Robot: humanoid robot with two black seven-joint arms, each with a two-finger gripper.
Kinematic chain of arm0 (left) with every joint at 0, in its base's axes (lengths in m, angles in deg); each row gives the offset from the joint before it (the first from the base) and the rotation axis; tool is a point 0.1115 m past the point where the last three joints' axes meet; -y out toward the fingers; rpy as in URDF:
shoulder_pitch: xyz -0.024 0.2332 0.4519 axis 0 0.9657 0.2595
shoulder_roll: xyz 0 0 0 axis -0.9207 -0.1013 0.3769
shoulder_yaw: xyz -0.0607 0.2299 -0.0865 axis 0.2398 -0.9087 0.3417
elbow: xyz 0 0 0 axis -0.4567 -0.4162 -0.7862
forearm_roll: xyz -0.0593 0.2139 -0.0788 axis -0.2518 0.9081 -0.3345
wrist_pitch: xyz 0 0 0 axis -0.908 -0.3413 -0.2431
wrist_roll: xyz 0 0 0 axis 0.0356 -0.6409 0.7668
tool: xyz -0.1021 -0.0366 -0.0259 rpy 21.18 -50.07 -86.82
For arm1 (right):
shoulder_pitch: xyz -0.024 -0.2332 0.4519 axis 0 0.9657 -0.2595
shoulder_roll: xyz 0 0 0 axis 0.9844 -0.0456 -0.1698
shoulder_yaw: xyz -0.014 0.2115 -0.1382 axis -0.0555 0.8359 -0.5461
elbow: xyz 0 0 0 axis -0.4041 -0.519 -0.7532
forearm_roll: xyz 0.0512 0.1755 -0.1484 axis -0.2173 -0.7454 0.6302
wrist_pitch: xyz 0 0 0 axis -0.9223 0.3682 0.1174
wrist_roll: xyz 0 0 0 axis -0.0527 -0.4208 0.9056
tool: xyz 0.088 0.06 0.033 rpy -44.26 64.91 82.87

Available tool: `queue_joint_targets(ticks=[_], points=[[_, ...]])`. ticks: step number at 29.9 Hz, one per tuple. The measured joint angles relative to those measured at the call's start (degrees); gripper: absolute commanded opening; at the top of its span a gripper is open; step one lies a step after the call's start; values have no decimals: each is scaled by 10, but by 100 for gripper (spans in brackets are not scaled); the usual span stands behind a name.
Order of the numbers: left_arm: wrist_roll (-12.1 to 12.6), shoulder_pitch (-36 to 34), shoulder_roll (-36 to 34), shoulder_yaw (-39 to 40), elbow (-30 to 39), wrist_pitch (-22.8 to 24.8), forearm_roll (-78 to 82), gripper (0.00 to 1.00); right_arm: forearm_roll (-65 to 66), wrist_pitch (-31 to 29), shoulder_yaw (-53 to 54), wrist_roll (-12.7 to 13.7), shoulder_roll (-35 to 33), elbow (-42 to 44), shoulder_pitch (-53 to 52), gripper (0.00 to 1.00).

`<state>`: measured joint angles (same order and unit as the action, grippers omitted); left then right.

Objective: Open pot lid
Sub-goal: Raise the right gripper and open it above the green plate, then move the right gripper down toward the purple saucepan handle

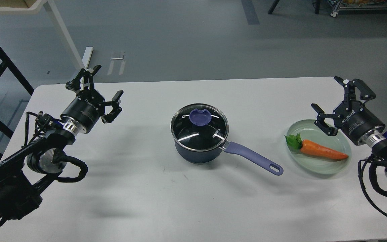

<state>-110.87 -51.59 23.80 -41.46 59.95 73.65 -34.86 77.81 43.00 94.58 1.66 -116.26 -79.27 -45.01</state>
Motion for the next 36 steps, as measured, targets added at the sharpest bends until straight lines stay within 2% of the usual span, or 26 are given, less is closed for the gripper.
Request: queue_joint_targets(ticks=[4, 10, 15, 19, 26, 36], points=[[0, 0, -1, 0, 0, 0, -1, 99, 121, 11, 1, 0, -34, -50, -28, 100], [0, 0, -2, 0, 3, -2, -1, 99, 383, 60, -5, 0, -119, -158, -103, 100], [0, -1, -1, 0, 7, -2, -1, 99, 616, 69, -63, 0, -147, -205, -190, 100], [0, -1, -2, 1, 9, -2, -1, 99, 735, 77, -168, 0, -133, -209, -280, 100], [-1, -1, -11, 1, 11, -2, -1, 99, 863, 156, -357, 0, -58, -206, -402, 100], [-2, 0, -9, 2, 14, -3, -2, 99, 935, 169, -444, 0, -1, -195, -434, 99]])
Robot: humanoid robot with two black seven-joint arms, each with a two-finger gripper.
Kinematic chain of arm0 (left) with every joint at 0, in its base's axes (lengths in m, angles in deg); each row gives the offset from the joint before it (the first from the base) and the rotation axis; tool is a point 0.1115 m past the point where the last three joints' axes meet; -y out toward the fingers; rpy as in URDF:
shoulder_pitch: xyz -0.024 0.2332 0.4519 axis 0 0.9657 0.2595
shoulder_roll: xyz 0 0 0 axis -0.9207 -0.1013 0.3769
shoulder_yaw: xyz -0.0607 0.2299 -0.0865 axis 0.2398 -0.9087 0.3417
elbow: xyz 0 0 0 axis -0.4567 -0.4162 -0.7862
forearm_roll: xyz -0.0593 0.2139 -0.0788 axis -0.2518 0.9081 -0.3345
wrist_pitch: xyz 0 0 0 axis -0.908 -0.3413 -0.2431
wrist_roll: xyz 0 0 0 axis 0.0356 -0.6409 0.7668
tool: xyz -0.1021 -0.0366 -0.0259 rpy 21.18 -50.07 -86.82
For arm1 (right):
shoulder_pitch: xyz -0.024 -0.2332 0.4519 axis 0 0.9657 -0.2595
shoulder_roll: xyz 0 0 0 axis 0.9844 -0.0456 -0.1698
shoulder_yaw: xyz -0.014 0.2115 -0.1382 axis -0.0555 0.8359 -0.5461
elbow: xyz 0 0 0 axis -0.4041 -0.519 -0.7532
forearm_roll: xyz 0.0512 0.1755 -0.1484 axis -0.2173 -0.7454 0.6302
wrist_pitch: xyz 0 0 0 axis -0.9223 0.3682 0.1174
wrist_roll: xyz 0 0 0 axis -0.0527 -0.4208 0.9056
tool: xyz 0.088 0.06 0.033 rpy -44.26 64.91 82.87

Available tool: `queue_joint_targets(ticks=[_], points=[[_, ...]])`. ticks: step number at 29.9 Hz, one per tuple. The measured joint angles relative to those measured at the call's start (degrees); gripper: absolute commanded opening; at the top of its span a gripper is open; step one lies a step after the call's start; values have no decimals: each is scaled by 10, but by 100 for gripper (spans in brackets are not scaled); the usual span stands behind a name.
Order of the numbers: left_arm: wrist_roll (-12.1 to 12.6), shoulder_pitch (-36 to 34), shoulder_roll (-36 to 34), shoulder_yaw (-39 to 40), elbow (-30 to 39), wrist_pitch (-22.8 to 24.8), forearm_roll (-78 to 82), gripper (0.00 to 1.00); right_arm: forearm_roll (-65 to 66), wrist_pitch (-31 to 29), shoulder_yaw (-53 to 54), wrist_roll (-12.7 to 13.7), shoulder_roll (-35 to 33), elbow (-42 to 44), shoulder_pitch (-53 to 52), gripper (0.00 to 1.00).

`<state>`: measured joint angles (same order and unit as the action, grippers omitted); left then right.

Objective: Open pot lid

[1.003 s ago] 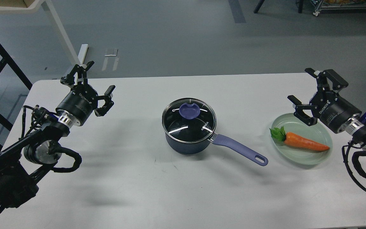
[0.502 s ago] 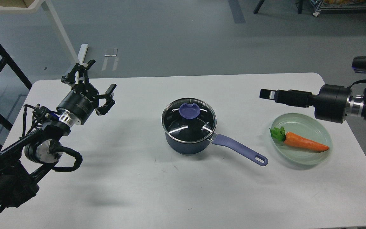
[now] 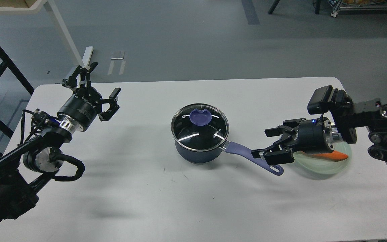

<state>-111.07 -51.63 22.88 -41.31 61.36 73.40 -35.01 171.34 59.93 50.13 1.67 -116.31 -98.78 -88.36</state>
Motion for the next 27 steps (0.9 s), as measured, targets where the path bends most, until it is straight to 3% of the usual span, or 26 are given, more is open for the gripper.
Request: queue_joint_targets(ticks=[10, 14, 20, 27], points=[[-4, 0, 1, 2, 0, 0, 0, 99, 1, 2, -43, 0, 60, 40, 0, 89], [-7, 0, 3, 2, 0, 0, 1, 99, 1, 2, -46, 0, 68, 41, -1, 67], [-7, 0, 8, 2, 0, 0, 4, 99, 1, 2, -70, 0, 81, 41, -21, 51], [-7, 0, 8, 2, 0, 0, 4, 99, 1, 2, -77, 0, 84, 42, -25, 49]])
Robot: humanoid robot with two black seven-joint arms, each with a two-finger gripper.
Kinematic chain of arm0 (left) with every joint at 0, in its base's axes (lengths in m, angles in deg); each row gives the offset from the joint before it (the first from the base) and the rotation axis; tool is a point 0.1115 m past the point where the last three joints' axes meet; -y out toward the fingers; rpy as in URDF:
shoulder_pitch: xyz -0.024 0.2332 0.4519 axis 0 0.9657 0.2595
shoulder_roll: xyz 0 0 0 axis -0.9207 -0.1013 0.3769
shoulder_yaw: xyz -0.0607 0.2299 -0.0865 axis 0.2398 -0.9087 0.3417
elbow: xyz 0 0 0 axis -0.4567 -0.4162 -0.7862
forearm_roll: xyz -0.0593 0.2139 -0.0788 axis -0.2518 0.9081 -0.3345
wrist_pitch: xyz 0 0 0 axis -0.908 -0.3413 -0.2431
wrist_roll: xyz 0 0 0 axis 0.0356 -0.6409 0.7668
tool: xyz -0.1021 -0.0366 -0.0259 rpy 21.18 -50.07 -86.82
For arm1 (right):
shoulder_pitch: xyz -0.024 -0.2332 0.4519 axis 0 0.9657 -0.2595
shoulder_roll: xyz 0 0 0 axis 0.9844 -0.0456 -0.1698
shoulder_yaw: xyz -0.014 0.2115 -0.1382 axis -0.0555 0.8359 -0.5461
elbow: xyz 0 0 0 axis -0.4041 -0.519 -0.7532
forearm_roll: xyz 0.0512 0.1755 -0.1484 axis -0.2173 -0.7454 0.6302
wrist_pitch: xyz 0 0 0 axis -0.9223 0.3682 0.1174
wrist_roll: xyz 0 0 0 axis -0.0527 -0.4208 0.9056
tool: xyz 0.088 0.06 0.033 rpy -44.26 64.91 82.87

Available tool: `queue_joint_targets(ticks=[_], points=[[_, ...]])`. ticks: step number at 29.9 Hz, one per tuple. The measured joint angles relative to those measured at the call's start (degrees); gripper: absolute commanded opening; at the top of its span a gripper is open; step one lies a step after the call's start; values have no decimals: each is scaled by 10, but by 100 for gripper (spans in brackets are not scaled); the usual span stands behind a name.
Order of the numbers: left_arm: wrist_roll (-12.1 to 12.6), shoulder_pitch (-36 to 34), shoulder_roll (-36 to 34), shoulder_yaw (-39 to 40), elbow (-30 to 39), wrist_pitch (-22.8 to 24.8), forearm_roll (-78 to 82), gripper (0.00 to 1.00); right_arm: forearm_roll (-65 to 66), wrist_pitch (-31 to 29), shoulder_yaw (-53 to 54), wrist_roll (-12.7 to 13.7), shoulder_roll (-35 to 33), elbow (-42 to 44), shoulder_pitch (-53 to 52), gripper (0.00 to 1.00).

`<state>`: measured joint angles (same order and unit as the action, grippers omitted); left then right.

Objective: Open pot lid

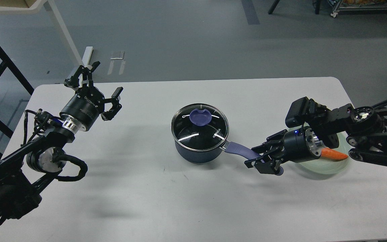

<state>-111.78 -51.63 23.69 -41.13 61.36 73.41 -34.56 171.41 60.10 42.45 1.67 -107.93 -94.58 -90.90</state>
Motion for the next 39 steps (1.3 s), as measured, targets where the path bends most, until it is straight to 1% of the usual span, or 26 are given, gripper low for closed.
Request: queue_joint_targets(ticks=[6, 8, 11, 12, 13, 16, 19, 23, 27, 30, 32, 35, 37, 39], points=[[0, -1, 0, -1, 0, 1, 1, 99, 0, 0, -12, 0, 3, 2, 0, 40], [0, -2, -1, -1, 0, 1, 2, 99, 0, 0, -12, 0, 3, 2, -1, 34], [-3, -4, -4, -4, 0, 1, 4, 99, 0, -1, -12, 0, 3, 2, -2, 32], [-8, -7, -6, -5, 0, 1, 5, 99, 0, -1, -12, 0, 3, 2, -2, 29], [-13, -9, -8, -6, -1, 1, 8, 99, 0, -1, -12, 0, 3, 2, -2, 29], [-41, -28, -25, -14, -6, 2, 53, 99, 0, -1, -13, 0, 2, 1, -2, 29], [-50, -51, -49, -22, -8, 7, 156, 99, -1, -1, -13, 0, 0, 1, -5, 29], [-51, -99, -66, -31, 5, 16, 395, 99, -1, -1, -13, 0, -1, 2, -6, 29], [-52, -142, -68, -46, 34, 8, 638, 99, -1, -1, -13, 0, -2, 1, -6, 29], [-52, -172, -68, -94, 64, -31, 818, 99, -1, 0, -13, 0, -2, 1, -6, 30], [-52, -198, -66, -152, 75, -86, 936, 99, -1, 0, -13, 0, -2, 1, -6, 30], [-52, -246, -59, -252, 75, -165, 1007, 99, -1, 0, -13, 0, -4, 1, -6, 30], [-52, -274, -46, -301, 64, -192, 1020, 99, -1, 0, -13, 0, -5, 1, -6, 30], [-52, -293, -26, -329, 46, -203, 1025, 99, -1, 0, -13, 0, -6, 1, -6, 30]])
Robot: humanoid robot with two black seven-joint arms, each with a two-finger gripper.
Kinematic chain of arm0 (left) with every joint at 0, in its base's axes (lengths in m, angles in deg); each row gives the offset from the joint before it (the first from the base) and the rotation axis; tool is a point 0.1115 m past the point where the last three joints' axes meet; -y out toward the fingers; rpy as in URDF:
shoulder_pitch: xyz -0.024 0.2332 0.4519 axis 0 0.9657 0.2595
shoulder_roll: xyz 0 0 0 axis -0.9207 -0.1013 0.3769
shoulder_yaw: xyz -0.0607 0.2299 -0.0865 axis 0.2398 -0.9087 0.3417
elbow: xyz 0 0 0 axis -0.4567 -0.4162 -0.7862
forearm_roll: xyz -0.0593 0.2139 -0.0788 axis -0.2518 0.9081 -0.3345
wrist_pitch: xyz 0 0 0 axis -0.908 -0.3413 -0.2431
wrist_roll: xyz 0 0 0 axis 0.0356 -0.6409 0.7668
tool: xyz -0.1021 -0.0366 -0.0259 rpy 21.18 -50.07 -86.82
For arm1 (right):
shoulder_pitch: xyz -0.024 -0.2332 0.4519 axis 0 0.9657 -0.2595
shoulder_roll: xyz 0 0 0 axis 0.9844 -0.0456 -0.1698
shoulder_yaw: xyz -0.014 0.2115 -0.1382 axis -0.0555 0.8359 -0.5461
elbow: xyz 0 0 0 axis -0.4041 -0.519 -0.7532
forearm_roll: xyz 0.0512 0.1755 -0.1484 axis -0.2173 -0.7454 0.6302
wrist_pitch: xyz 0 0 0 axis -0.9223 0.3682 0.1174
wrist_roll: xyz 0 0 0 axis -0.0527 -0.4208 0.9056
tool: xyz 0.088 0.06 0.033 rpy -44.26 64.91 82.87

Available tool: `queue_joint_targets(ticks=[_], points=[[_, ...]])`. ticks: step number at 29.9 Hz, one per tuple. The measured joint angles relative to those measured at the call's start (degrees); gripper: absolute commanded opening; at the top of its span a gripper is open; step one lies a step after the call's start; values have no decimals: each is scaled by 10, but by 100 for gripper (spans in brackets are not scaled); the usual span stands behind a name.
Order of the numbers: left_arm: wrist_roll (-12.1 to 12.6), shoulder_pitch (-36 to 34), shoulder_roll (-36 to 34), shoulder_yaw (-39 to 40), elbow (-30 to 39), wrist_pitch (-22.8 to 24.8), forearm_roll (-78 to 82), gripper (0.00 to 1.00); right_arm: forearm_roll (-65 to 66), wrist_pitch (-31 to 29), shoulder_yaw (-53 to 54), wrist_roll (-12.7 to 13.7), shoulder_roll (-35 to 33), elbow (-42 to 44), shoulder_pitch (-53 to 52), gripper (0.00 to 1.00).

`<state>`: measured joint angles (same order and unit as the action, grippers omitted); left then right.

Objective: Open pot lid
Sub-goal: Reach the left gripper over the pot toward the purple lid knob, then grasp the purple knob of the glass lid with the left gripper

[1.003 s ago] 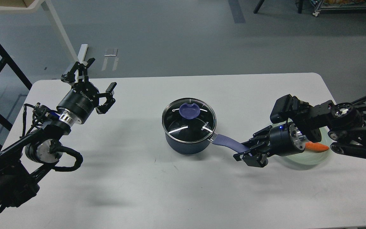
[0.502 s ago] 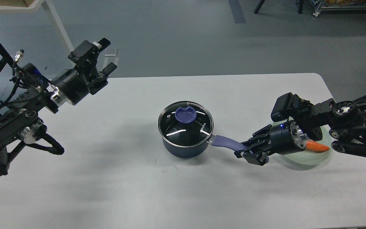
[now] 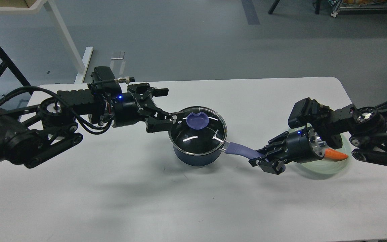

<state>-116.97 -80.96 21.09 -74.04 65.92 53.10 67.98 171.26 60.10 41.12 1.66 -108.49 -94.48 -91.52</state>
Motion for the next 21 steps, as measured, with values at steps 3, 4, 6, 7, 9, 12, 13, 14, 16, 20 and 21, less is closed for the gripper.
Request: queue_joint_targets(ticks=[3, 4, 6, 7, 9, 12, 13, 14, 16, 20, 21], points=[[0, -11, 29, -15, -31, -3, 10, 99, 0, 0, 0, 0, -1, 0, 0, 30], [0, -12, 38, -17, -40, -3, 14, 99, 0, 0, 0, 0, -1, 0, 0, 30], [0, -14, 58, -19, -56, -3, 20, 99, 0, 0, 0, 0, -1, 0, 0, 30], [0, -14, 65, -20, -62, -3, 21, 99, 0, 0, -1, 0, -1, 0, 1, 30], [0, -15, 80, -25, -72, 2, 22, 99, 0, 0, -1, 0, -1, 0, 1, 30], [0, -16, 96, -32, -79, 11, 19, 99, 0, 0, -1, 0, -1, 0, 1, 30], [0, -17, 99, -33, -80, 14, 18, 99, 0, 0, -1, 0, -1, 0, 1, 30], [0, -17, 102, -34, -80, 17, 18, 99, 0, 0, -1, 0, -1, 0, 1, 30], [0, -17, 108, -35, -82, 22, 17, 99, 0, 0, -1, 0, -1, 0, 1, 30], [1, -16, 120, -37, -97, 26, 17, 99, 0, 0, -1, 0, -1, 0, 1, 30], [1, -16, 123, -37, -101, 26, 16, 99, 0, 0, -1, 0, -1, 0, 1, 31]])
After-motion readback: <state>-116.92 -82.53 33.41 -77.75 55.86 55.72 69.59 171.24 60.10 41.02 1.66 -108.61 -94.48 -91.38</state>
